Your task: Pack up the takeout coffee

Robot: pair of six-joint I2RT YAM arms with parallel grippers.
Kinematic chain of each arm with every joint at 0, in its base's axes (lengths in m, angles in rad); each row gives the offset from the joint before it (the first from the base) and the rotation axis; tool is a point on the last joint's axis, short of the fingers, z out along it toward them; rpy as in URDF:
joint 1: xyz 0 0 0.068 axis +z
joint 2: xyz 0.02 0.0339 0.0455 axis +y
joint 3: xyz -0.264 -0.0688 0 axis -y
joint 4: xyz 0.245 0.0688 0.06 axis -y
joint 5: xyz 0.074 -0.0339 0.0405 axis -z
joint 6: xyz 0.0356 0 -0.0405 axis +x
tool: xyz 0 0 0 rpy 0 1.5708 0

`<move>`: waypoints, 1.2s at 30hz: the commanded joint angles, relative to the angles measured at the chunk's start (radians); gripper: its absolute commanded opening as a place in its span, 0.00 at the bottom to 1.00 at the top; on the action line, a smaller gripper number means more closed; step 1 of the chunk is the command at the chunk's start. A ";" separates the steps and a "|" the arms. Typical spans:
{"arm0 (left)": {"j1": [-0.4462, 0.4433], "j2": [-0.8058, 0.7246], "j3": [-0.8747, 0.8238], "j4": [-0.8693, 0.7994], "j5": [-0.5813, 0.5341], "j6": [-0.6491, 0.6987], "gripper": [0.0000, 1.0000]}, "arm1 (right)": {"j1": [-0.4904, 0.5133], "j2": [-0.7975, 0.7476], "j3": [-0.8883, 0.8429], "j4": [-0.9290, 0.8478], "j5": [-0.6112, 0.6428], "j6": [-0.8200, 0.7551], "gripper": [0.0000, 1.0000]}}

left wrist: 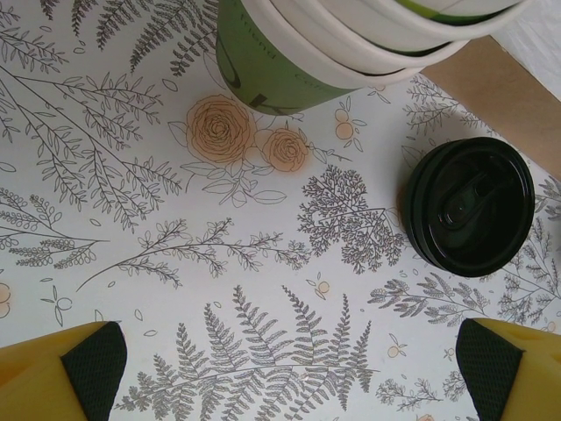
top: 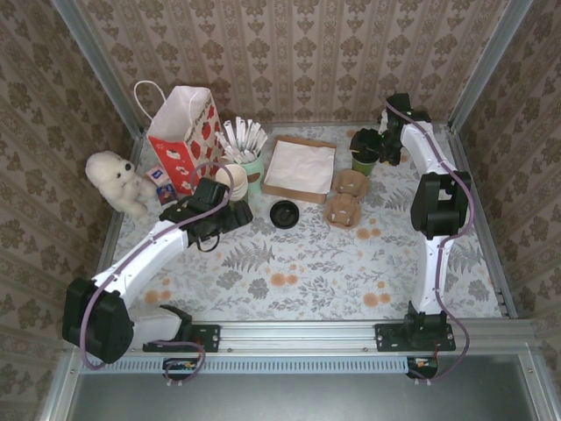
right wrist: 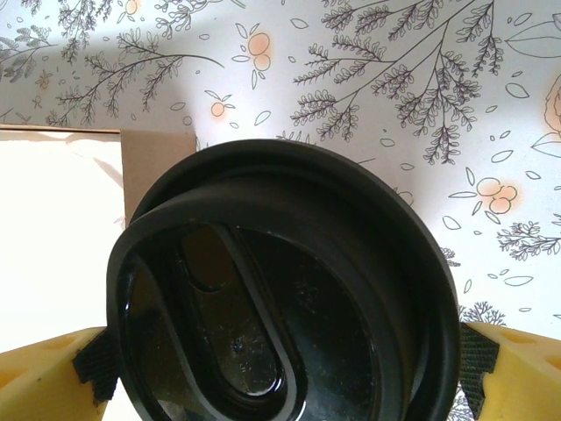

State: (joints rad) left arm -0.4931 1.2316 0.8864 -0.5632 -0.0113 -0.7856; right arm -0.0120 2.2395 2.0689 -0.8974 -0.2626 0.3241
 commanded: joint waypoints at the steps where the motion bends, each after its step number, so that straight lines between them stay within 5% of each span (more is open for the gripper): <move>1: 0.013 -0.001 0.034 -0.006 0.008 0.023 1.00 | 0.003 -0.059 0.031 -0.022 0.032 0.002 1.00; 14: 0.087 -0.110 0.152 -0.092 -0.026 0.028 1.00 | 0.007 -0.302 -0.165 0.130 0.049 0.030 1.00; 19: 0.209 -0.142 0.253 -0.173 -0.036 0.000 1.00 | 0.034 -0.477 -0.359 0.237 0.033 0.030 1.00; 22: 0.277 -0.144 0.315 -0.227 -0.114 -0.072 1.00 | 0.068 -0.599 -0.498 0.291 0.047 0.029 1.00; 28: 0.304 -0.142 0.339 -0.100 -0.200 -0.196 1.00 | 0.248 -0.886 -0.777 0.351 0.285 -0.018 1.00; 36: 0.372 -0.005 0.485 -0.091 -0.256 -0.321 1.00 | 0.358 -1.046 -1.021 0.554 0.235 -0.070 1.00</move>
State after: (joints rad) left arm -0.1532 1.1961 1.3174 -0.6750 -0.2214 -1.0092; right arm 0.3386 1.2068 1.1076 -0.4622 -0.0574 0.2790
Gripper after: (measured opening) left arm 0.992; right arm 0.999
